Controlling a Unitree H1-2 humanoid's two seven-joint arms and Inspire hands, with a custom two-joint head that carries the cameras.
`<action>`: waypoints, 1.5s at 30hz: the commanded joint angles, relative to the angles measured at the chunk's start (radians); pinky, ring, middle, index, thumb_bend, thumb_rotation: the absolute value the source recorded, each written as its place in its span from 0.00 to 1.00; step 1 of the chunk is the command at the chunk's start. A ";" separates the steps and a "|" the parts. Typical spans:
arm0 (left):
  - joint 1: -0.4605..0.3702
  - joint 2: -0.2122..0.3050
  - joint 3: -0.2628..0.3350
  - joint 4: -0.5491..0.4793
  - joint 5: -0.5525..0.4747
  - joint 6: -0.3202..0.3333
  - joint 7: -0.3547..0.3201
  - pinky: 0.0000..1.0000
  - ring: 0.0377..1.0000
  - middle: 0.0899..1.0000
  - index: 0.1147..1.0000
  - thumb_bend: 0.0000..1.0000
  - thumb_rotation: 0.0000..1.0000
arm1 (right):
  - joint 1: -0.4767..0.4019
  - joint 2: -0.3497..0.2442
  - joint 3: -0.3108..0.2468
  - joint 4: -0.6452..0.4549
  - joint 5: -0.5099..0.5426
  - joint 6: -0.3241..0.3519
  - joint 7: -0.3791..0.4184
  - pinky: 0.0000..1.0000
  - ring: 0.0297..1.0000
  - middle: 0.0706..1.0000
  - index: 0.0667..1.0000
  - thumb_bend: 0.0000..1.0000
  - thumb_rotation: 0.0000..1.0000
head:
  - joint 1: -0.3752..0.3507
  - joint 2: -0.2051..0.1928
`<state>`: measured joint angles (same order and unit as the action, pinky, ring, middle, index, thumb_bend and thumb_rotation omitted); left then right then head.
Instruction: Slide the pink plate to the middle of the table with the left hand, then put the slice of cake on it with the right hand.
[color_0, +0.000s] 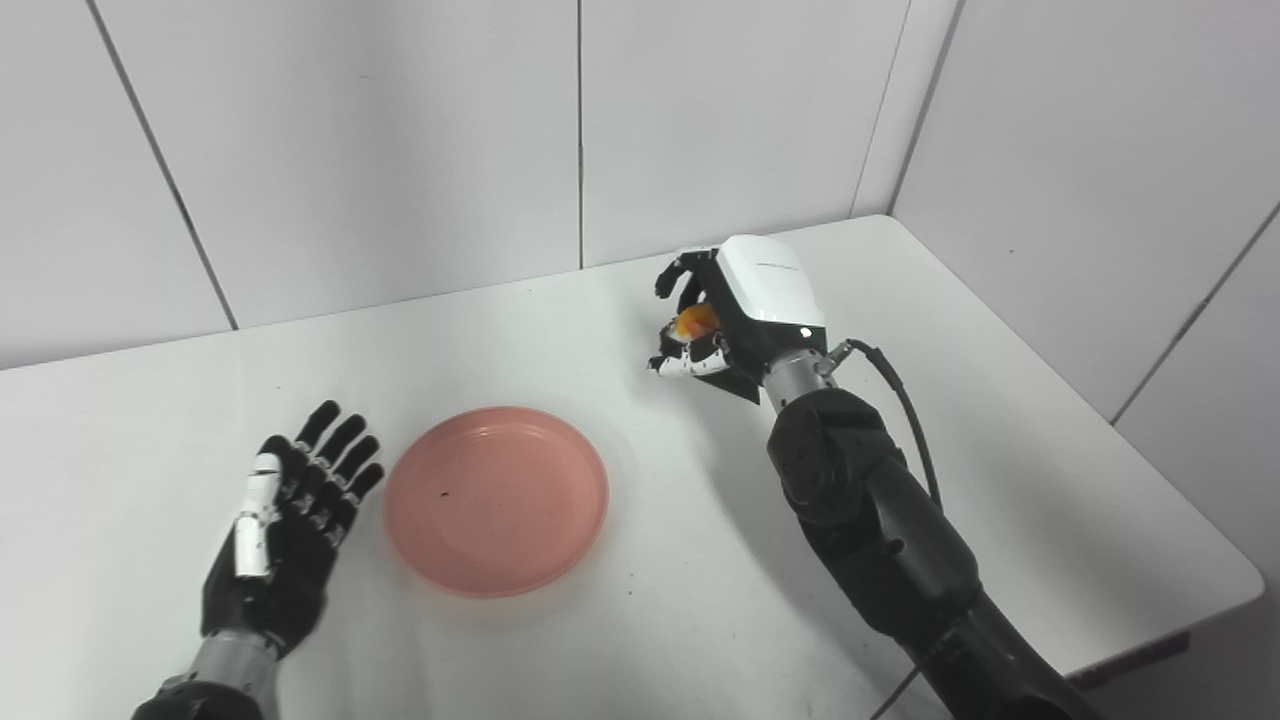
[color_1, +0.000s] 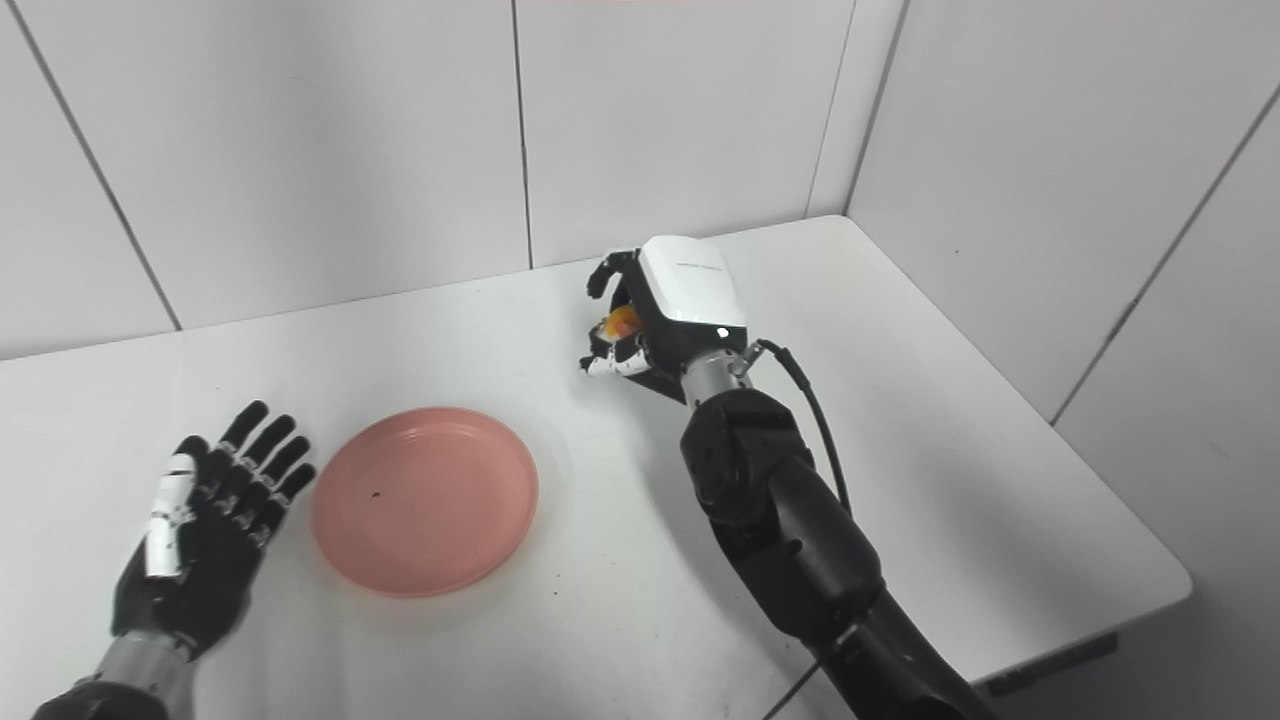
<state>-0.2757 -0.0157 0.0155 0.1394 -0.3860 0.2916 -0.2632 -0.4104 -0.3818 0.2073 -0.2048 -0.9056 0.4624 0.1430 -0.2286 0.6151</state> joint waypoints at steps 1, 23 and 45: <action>0.029 -0.013 -0.012 0.026 0.031 0.032 0.036 0.95 0.93 0.92 0.90 0.36 1.00 | -0.055 0.016 0.012 -0.036 -0.017 -0.041 -0.011 0.34 0.35 0.42 0.52 0.51 0.00 | 0.020 0.001; -0.006 -0.123 -0.045 0.054 0.106 0.029 0.137 0.92 0.90 0.89 0.87 0.34 1.00 | -0.106 0.173 0.179 0.141 -0.004 -0.211 -0.033 0.31 0.33 0.44 0.53 0.51 0.00 | 0.253 0.033; -0.017 -0.135 -0.042 0.045 0.131 0.040 0.156 0.91 0.90 0.89 0.86 0.34 1.00 | -0.045 0.218 0.203 0.138 -0.003 -0.208 0.010 0.29 0.34 0.43 0.53 0.51 0.00 | 0.259 0.061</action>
<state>-0.3072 -0.1532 -0.0287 0.1605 -0.2746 0.2893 -0.1359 -0.4331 -0.1689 0.4225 -0.0313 -0.9104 0.2646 0.1663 0.0307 0.6765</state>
